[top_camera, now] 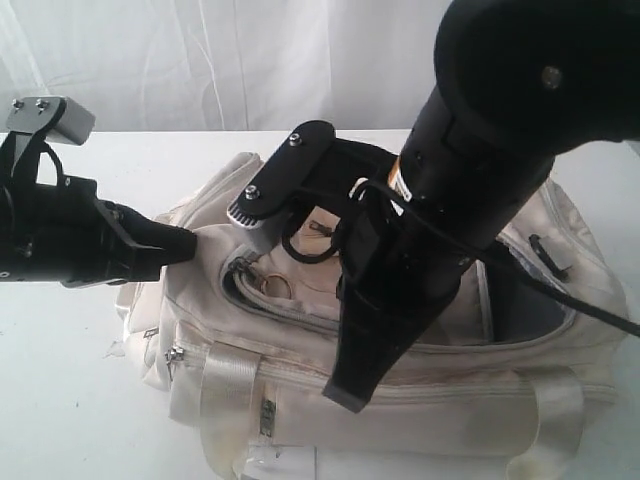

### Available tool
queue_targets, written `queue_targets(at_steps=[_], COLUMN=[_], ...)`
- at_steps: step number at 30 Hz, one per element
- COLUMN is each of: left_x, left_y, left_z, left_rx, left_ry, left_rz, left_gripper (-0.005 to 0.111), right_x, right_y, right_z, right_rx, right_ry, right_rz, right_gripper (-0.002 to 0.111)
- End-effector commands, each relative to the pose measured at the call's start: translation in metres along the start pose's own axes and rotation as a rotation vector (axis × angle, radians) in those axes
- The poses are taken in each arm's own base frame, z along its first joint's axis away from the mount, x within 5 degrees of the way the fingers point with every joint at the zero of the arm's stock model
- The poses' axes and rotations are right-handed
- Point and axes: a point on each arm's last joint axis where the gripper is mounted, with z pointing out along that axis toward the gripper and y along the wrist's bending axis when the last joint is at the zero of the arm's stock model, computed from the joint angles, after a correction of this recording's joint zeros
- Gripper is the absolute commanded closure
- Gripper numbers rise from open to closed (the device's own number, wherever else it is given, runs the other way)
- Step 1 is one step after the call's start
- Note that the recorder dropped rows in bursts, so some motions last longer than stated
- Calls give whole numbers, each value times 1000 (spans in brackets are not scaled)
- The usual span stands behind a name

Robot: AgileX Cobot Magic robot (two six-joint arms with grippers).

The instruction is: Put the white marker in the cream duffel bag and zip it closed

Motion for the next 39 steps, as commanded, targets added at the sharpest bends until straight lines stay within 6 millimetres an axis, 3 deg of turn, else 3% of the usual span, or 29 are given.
queue_targets(at_steps=[1, 4, 8, 11, 26, 30, 39], left_x=[-2, -1, 0, 0, 0, 0, -1], left_y=[0, -1, -2, -2, -2, -2, -1], left_z=[0, 0, 0, 0, 0, 0, 0], left_rx=[2, 14, 30, 30, 26, 21, 14], left_ry=[-12, -7, 1, 1, 1, 2, 0], left_rz=[-19, -19, -15, -15, -8, 16, 15], left_gripper=[107, 107, 107, 107, 107, 107, 107], right_x=[-7, -20, -28, -27, -17, -13, -17], right_y=[0, -5, -13, -18, -12, -3, 0], right_z=[-6, -8, -10, -9, 30, 38, 50], right_rx=[6, 56, 100, 107, 64, -19, -65], right_ry=[-80, -232, -336, -350, -297, -296, -321], right_rz=[12, 14, 61, 79, 87, 127, 133], right_gripper=[108, 106, 85, 77, 76, 52, 52])
